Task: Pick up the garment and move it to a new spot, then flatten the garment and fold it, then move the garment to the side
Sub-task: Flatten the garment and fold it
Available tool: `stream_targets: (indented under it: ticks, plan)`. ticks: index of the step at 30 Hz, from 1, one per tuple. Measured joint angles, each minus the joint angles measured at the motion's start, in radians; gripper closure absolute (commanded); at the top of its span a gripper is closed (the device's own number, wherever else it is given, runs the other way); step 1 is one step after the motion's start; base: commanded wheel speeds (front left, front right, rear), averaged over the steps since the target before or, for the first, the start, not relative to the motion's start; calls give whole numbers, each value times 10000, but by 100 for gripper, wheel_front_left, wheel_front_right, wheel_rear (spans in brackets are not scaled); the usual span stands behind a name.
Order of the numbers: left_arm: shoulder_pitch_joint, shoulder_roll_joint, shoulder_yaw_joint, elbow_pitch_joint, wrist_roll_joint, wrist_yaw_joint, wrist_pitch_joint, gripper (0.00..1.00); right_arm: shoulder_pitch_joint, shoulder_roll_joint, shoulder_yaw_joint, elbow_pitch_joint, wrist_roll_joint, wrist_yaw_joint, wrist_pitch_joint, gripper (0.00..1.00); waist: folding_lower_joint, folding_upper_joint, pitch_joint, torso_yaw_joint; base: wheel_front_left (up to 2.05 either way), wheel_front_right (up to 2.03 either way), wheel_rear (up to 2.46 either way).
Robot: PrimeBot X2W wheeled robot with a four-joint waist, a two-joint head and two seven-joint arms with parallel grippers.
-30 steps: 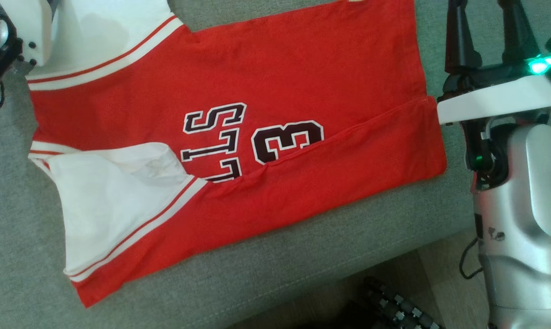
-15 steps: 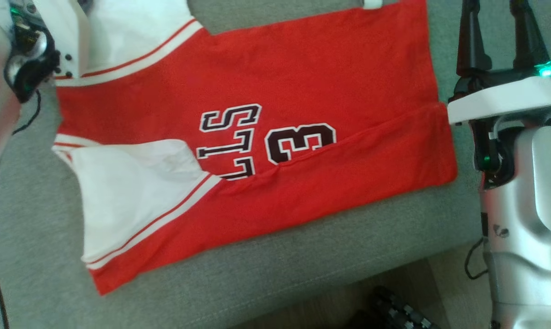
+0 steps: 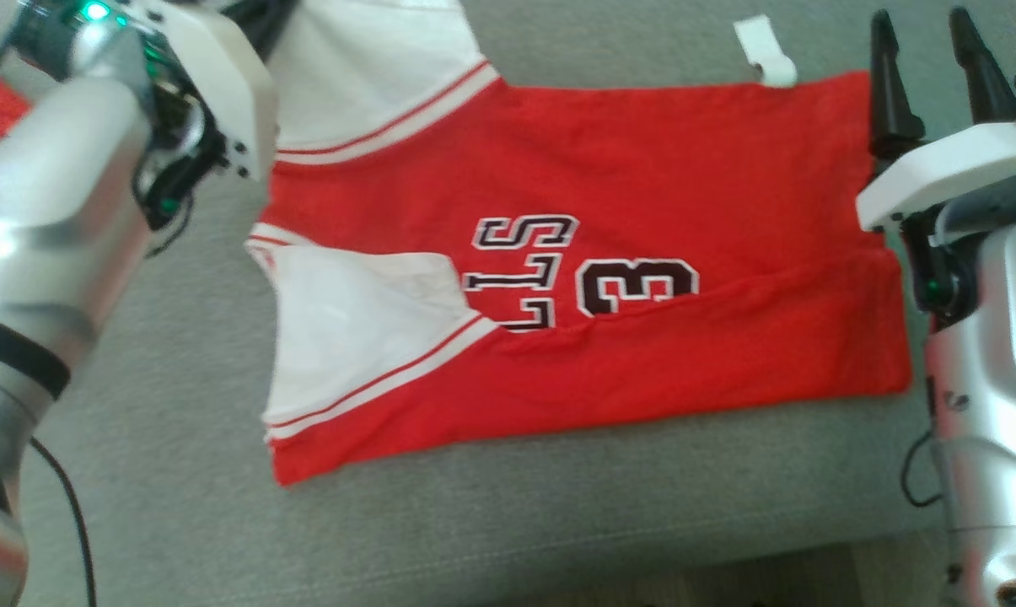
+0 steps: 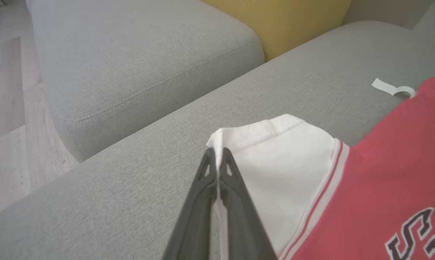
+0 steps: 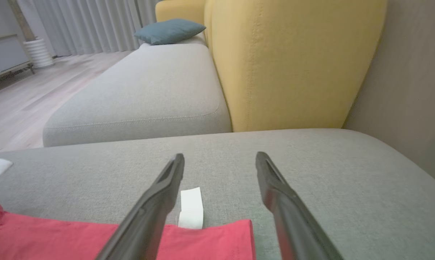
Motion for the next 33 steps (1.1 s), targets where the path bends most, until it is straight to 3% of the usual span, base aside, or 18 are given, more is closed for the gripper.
stream_targets:
  ticks: [11, 19, 30, 31, 32, 33]
  plan:
    - [207, -17, -215, -1279, -77, 15, -637, 100, -1232, -1200, 15, 2838, 282, 0, 1377, 0, 0, 0, -461, 1098, 0, 0, 0]
    - [247, 38, -360, -1927, -48, 236, -533, 100, -1822, -1622, 1024, 4230, 646, 0, 2288, 0, 0, 0, -44, 1291, 0, 0, 0]
    - [243, 234, -380, -2360, -48, 441, -357, 100, -2699, -1954, 1812, 5570, 865, 0, 2399, 0, 0, 0, 299, 1334, 0, 0, 0]
    - [243, 255, -380, -2364, -50, 443, -357, 100, -2755, -1960, 1837, 5670, 918, 0, 2403, 64, 0, 0, 298, 1339, 0, 0, 0]
    - [244, 276, -380, -2364, -50, 449, -357, 100, -2792, -1960, 1894, 5753, 988, 0, 2403, 100, 0, 0, 290, 1342, 0, 0, 0]
    - [244, 297, -380, -2360, -50, 456, -357, 100, -2823, -1962, 1988, 5812, 1047, 0, 2401, 100, 0, 0, 278, 1343, 0, 0, 0]
